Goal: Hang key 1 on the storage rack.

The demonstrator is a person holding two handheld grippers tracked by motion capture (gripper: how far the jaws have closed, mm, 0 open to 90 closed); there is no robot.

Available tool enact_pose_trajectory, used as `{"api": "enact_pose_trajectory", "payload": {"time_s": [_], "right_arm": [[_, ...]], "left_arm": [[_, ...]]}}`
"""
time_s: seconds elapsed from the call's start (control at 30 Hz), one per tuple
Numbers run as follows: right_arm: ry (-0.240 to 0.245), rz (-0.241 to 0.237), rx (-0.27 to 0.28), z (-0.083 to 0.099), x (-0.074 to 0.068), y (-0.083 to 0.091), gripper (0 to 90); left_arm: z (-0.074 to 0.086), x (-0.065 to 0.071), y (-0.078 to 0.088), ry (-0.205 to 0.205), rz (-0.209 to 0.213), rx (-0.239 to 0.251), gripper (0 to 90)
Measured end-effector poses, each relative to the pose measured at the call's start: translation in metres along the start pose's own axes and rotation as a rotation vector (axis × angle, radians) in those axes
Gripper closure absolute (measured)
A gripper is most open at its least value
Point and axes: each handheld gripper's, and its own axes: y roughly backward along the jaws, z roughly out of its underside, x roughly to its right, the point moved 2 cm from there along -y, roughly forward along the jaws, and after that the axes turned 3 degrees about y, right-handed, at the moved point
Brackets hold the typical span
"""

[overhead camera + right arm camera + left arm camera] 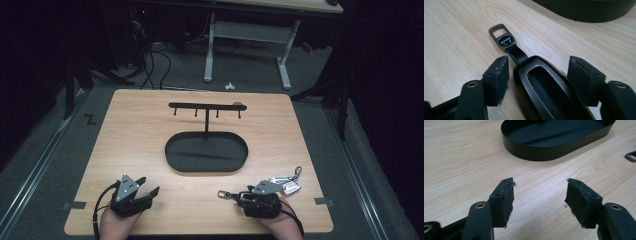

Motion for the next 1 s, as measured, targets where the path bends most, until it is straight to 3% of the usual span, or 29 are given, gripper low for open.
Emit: {"api": "enact_pose_trajectory", "payload": {"time_s": [0.13, 0.3, 0.5, 0.83, 1.0], "right_arm": [[-0.002, 0.001, 0.001, 0.0, 0.001, 0.001, 44.2], [-0.009, 0.013, -0.006, 0.0, 0.001, 0.002, 46.2], [-0.038, 0.071, -0.01, 0.001, 0.007, 0.006, 50.6], [-0.124, 0.155, -0.012, 0.009, 0.025, 0.015, 51.5], [-0.122, 0.137, 0.011, 0.009, 0.026, 0.017, 47.8]], "left_arm": [[-0.001, 0.002, -0.001, -0.01, 0.006, -0.007, 39.6], [-0.001, 0.003, -0.002, -0.015, 0.006, -0.007, 39.6], [-0.002, 0.004, -0.003, -0.016, 0.009, -0.008, 39.6], [-0.004, 0.007, -0.009, -0.027, 0.021, -0.014, 39.6], [-0.005, 0.008, -0.01, -0.036, 0.025, -0.017, 39.6]]}}
